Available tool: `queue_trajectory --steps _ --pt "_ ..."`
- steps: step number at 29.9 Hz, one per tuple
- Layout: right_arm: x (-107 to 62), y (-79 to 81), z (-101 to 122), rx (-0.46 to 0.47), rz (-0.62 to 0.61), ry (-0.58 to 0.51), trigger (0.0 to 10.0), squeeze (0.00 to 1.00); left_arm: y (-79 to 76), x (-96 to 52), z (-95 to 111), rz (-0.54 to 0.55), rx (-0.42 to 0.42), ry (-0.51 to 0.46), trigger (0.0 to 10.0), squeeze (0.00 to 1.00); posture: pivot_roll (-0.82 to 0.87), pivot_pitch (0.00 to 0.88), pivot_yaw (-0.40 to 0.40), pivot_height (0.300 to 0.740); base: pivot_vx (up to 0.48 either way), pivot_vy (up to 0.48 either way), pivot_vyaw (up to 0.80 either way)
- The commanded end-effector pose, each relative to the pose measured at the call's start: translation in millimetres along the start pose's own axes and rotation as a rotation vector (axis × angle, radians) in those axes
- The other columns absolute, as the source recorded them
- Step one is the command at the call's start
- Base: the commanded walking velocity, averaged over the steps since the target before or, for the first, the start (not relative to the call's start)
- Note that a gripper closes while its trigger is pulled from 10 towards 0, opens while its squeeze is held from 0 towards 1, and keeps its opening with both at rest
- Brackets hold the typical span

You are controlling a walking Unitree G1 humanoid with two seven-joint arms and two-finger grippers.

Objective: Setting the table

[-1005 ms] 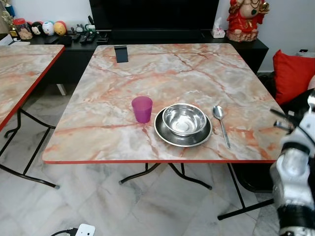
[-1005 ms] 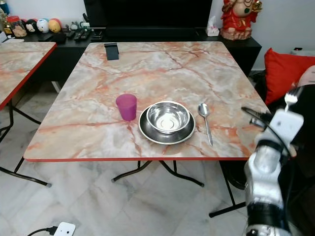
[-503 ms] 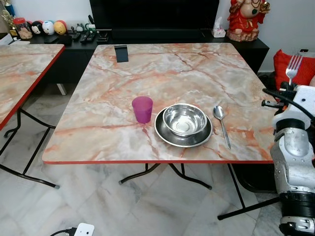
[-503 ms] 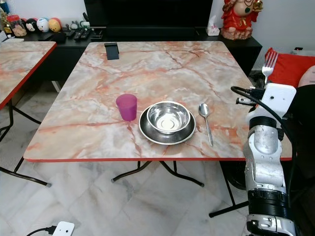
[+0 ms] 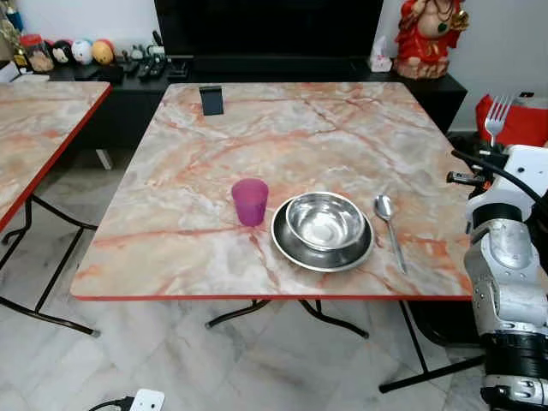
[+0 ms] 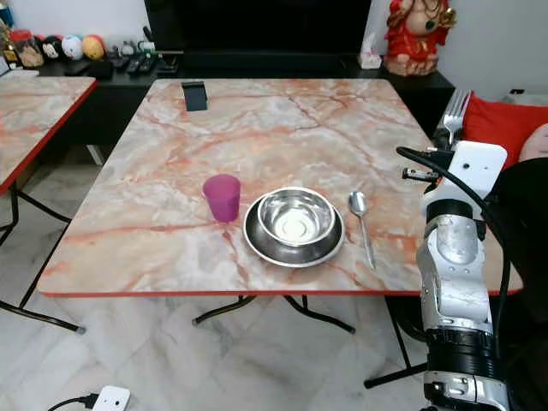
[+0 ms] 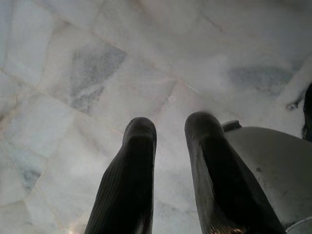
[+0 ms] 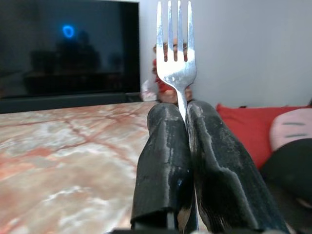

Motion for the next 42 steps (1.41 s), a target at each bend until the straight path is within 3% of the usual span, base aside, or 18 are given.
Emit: queue_trajectory --steps 1,12,30,33,35,38,42 --pt "3.7 6.8 10.1 0.025 0.011 -0.024 10.0 0.0 0.8 -0.4 -3.1 0.001 -0.006 0.012 10.0 0.0 0.01 0.0 -0.006 0.727 0.401 0.0 0.0" --pt "4.9 5.5 13.1 0.062 0.0 -0.029 10.0 0.0 0.7 -0.4 -3.3 0.0 -0.002 0.012 10.0 0.0 0.01 0.0 -0.005 0.727 0.403 0.0 0.0" --pt "5.4 5.3 13.1 0.052 -0.006 -0.018 10.0 0.0 -1.3 -0.4 -3.2 -0.011 -0.016 0.009 10.0 0.0 0.01 0.0 -0.008 0.727 0.0 0.0 0.0" --pt "2.7 -4.2 9.6 0.02 -0.034 0.012 10.0 0.0 -1.5 -0.4 -3.2 -0.011 -0.015 0.009 10.0 0.0 0.01 0.0 -0.01 0.727 0.0 0.0 0.0" --pt "-2.3 -28.8 8.6 -0.059 -0.092 0.074 10.0 0.0 -1.7 -0.4 -3.3 -0.01 -0.016 0.01 10.0 0.0 0.0 0.0 -0.006 0.727 0.0 0.0 0.0" --pt "-6.8 -50.0 15.2 -0.108 -0.116 0.109 10.0 0.0 -1.9 -0.4 -3.7 -0.016 -0.005 0.015 10.0 0.0 -0.03 0.0 0.007 0.727 0.0 0.0 0.0" --pt "-9.1 -50.6 10.9 -0.134 -0.078 0.147 10.0 0.0 -2.3 -0.3 -3.5 -0.023 0.014 0.017 10.0 0.0 -0.04 0.0 0.011 0.727 0.0 0.0 0.0"
Point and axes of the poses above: a point about 5 cm out from each wrist's last joint towards the gripper, its own x axis pointing out of the wrist towards the gripper, its own z axis along the axis of the wrist's last joint, y = z × x, the point moved 6 cm from there along x, pointing out of the wrist towards the gripper, and after that the axes turned 5 degrees about x, right-handed, at the moved point
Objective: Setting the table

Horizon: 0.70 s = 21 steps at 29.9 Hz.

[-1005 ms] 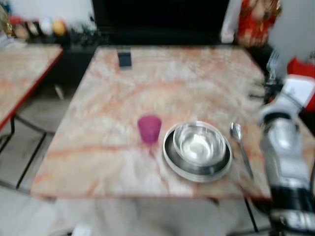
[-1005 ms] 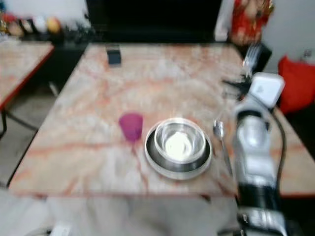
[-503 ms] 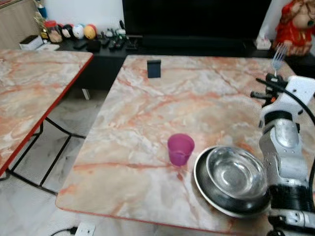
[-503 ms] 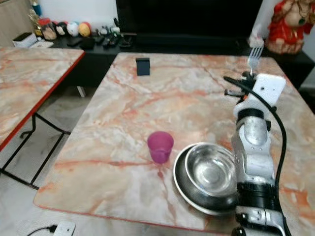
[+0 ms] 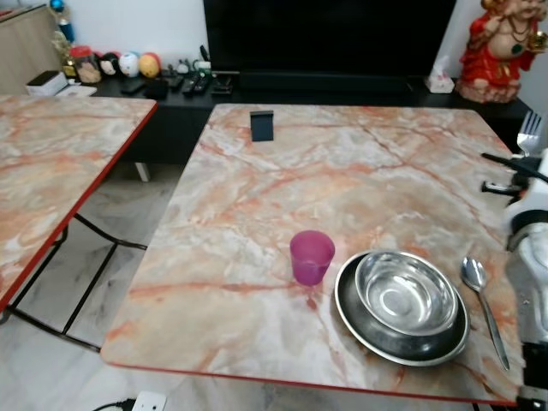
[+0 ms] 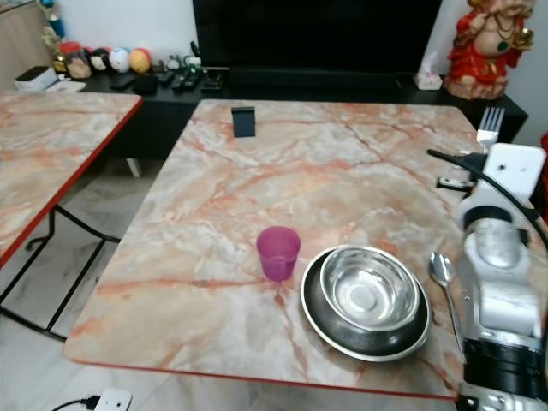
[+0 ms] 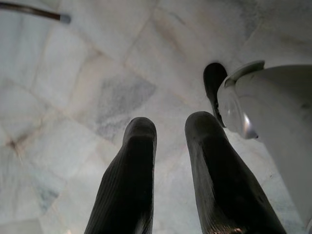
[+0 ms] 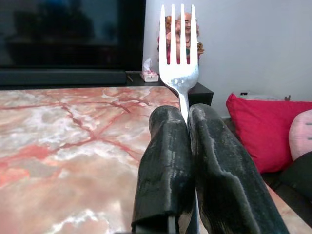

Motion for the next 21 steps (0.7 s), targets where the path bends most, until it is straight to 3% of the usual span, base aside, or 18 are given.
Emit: queue_trajectory --steps 1,3,6,7,21 --pt "-2.9 8.4 -5.6 -0.001 0.043 0.029 10.0 0.0 1.3 -0.3 -2.5 -0.006 0.014 0.014 10.0 0.0 -0.03 0.0 0.008 0.727 0.0 0.0 0.0" --pt "-4.1 12.8 -11.7 0.004 0.051 0.054 10.0 0.0 1.3 -0.2 -2.4 -0.005 0.016 0.014 10.0 0.0 -0.02 0.0 0.004 0.727 0.0 0.0 0.0" --pt "-5.3 39.7 -17.3 0.055 0.114 0.087 10.0 0.0 2.4 -0.2 -1.6 0.005 0.017 0.009 10.0 0.0 -0.01 0.0 0.0 0.727 0.0 -0.11 0.0" --pt "-4.8 41.6 -17.3 0.057 0.118 0.089 10.0 0.0 2.5 -0.2 -1.7 0.006 0.018 0.009 10.0 0.0 -0.01 0.0 0.0 0.727 0.0 -0.33 0.0" --pt "-1.5 43.6 -13.0 0.067 0.125 0.09 10.0 0.0 3.1 -0.3 -2.1 0.017 0.001 0.009 10.0 0.0 -0.01 0.0 -0.007 0.727 0.0 -0.339 0.0"
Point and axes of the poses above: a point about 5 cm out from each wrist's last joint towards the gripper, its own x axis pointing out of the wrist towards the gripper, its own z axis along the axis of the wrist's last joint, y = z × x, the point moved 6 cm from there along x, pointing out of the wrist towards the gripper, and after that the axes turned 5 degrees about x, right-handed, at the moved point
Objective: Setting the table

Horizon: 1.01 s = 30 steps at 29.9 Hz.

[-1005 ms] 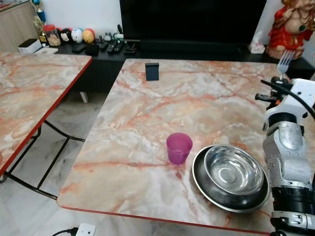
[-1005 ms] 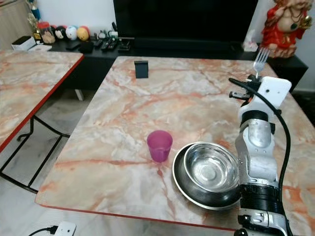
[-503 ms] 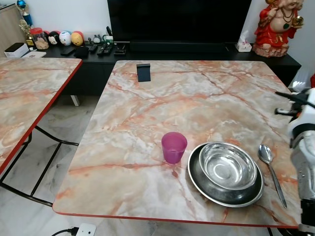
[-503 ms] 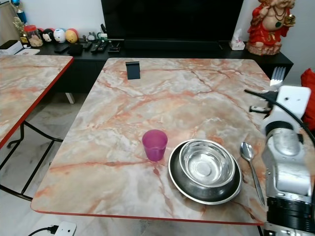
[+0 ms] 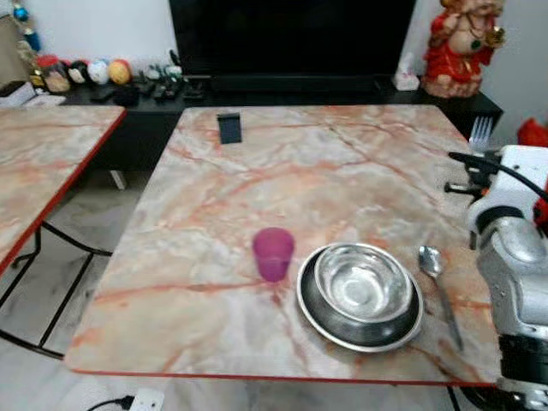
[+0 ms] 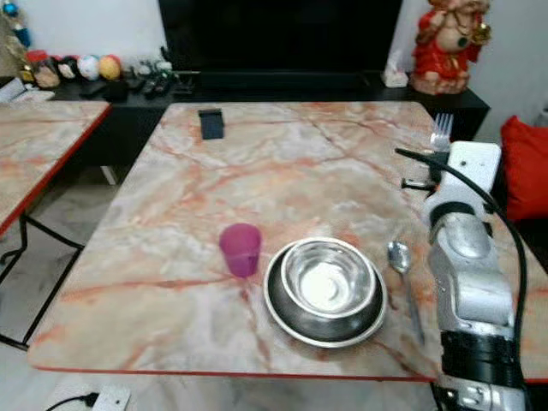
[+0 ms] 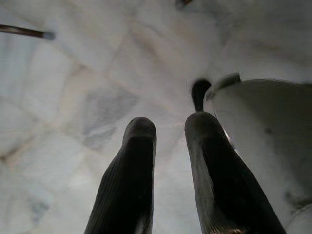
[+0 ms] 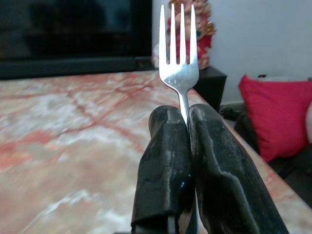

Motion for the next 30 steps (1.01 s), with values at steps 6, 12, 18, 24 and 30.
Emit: queue_trajectory --steps 6,12,18,24,30 --pt "-0.7 10.1 -1.3 0.009 0.032 0.017 10.0 0.0 7.4 -1.5 -7.7 0.023 -0.002 0.022 10.0 0.0 0.0 0.0 -0.009 0.727 0.0 0.0 0.0" --pt "-1.3 11.5 -3.5 0.016 0.036 0.028 10.0 0.0 7.1 -1.5 -7.8 0.021 0.001 0.023 10.0 0.0 -0.01 0.0 -0.008 0.727 0.0 0.0 0.0" --pt "-2.9 7.6 -16.1 0.005 0.03 0.089 10.0 0.0 6.4 -1.4 -7.8 0.017 0.001 0.025 10.0 0.0 0.0 0.0 -0.01 0.727 0.0 0.0 0.0" --pt "-13.5 -14.3 -48.7 -0.108 0.063 0.277 10.0 0.0 5.4 -1.2 -7.8 0.011 -0.003 0.028 10.0 0.0 -0.03 0.0 0.0 0.727 0.0 0.0 0.0" --pt "-26.9 -24.5 -76.4 -0.199 0.122 0.39 10.0 0.0 5.0 -1.1 -7.3 0.008 -0.006 0.028 10.0 0.0 -0.04 0.0 0.002 0.727 0.0 0.0 0.0"
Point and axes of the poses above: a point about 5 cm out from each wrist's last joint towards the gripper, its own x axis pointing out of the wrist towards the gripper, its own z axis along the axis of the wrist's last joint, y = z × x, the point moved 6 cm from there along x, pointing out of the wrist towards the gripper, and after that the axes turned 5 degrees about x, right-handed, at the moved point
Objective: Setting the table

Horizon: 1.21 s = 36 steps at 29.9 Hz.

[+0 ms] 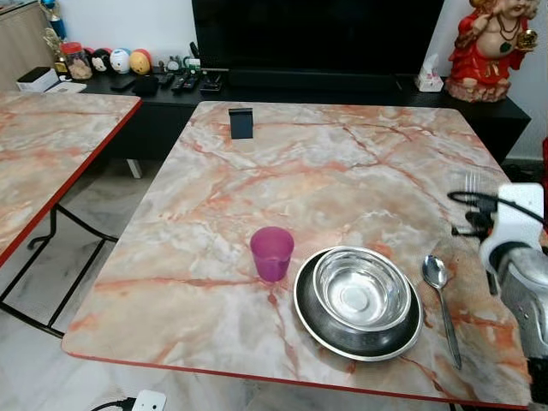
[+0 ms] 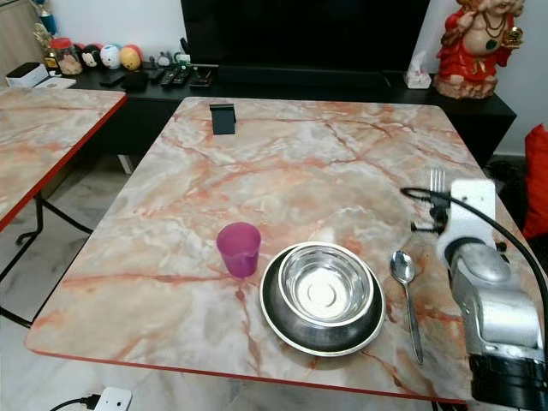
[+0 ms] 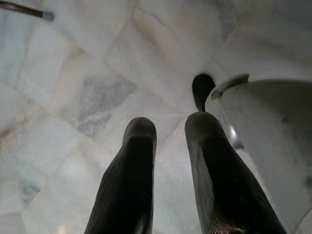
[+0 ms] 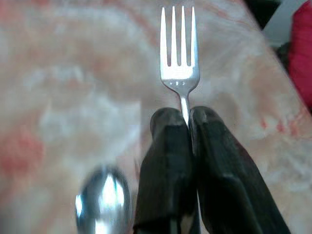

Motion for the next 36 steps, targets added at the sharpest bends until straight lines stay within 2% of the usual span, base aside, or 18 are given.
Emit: queue_trajectory --steps 1,2,5,9,12,14,16,23,28,36 --pt "-0.4 -0.8 -10.1 -0.019 0.013 0.041 10.0 0.0 0.9 -0.8 -6.6 -0.002 -0.006 0.025 10.0 0.0 -0.03 0.0 0.004 0.727 0.0 0.0 0.0" --pt "-0.3 -7.7 -17.5 0.005 -0.006 0.064 10.0 0.0 0.8 -0.7 -6.3 -0.004 -0.007 0.024 10.0 0.0 -0.03 0.0 0.006 0.727 0.0 0.0 0.0" --pt "-0.5 -11.3 -23.8 0.019 -0.008 0.083 10.0 0.0 0.8 -0.7 -6.1 -0.005 -0.007 0.024 10.0 0.0 -0.04 0.0 0.008 0.727 0.0 0.0 0.0" --pt "-0.6 -8.2 -40.3 0.042 0.012 0.132 10.0 0.0 1.3 -0.7 -6.2 -0.006 -0.003 0.026 10.0 0.0 -0.04 0.0 0.015 0.727 0.0 0.0 0.0" --pt "-0.1 -6.7 -44.6 0.062 0.015 0.137 10.0 0.0 1.5 -0.7 -6.2 -0.006 -0.003 0.027 10.0 0.0 -0.04 0.0 0.017 0.727 0.0 0.0 0.0" --pt "3.5 1.8 -48.2 0.131 0.046 0.123 10.0 0.0 1.8 -0.7 -6.2 -0.006 0.0 0.027 10.0 0.0 -0.04 0.0 0.021 0.727 0.0 0.0 0.0" --pt "4.6 4.0 -50.7 0.157 0.054 0.128 10.0 0.0 1.8 -0.7 -6.1 -0.007 0.001 0.026 10.0 0.0 -0.04 0.0 0.021 0.727 0.0 0.0 0.0" --pt "9.8 3.3 -65.4 0.164 0.035 0.166 10.0 0.0 2.6 -0.8 -6.5 -0.003 -0.002 0.027 10.0 0.0 -0.03 0.0 0.019 0.727 0.0 0.0 0.0" --pt "9.0 -2.2 -66.7 0.166 0.022 0.171 10.0 0.0 2.8 -0.9 -7.0 -0.003 -0.003 0.029 10.0 0.0 -0.03 0.0 0.019 0.727 0.0 0.0 0.0" --pt "5.7 1.3 -72.5 0.17 0.038 0.186 10.0 0.0 2.6 -0.9 -6.9 -0.006 -0.002 0.029 10.0 0.0 -0.03 0.0 0.019 0.727 0.0 0.0 0.0"
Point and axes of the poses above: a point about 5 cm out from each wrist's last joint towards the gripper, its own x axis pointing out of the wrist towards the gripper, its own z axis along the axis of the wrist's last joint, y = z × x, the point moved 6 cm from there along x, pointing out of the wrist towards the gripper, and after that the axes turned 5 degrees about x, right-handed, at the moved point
